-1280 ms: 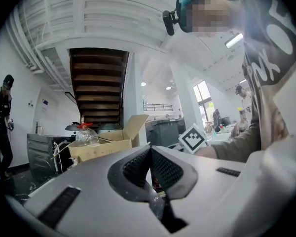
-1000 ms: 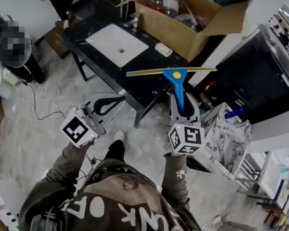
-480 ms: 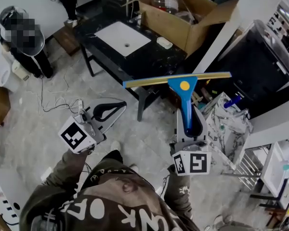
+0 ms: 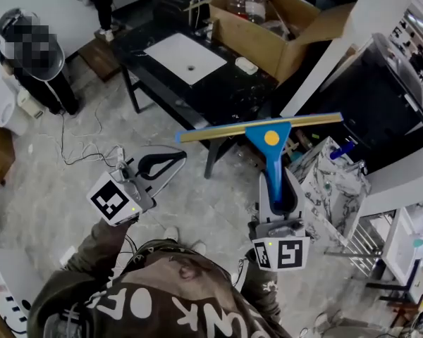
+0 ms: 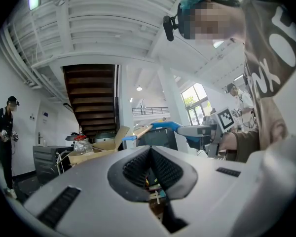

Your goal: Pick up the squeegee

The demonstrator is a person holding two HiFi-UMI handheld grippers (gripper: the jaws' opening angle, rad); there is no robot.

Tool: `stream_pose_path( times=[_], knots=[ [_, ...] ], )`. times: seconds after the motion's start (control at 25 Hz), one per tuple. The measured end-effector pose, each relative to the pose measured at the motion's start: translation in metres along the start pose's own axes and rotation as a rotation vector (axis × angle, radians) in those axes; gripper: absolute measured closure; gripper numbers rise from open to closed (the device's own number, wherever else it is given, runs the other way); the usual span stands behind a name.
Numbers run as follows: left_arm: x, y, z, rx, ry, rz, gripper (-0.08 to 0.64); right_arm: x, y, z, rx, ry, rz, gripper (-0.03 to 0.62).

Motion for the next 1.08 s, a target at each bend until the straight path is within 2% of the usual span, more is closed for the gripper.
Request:
stream_pose_path(
  times=[0.4, 1.08],
  knots=[
    [-0.031, 0.014, 0.002, -0.011, -0.003, -0.006, 0.557, 0.007, 0.033, -0.004, -0.01, 0.024, 0.005, 0.439],
    [-0.055, 0.008, 0.008, -0.007, -0.004, 0.002, 0.557, 0.001, 0.054, 0.002, 0.001, 0.023, 0.013, 0.44]
  ],
)
Point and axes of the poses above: the fingertips, and each gripper's own axes: x forward along the fingers, y to its left, z out of its top, the point moved 7 cm from there along -x, backward along the fingers, and after that the axes turned 11 degrees about -y, right-handed, at the moved point
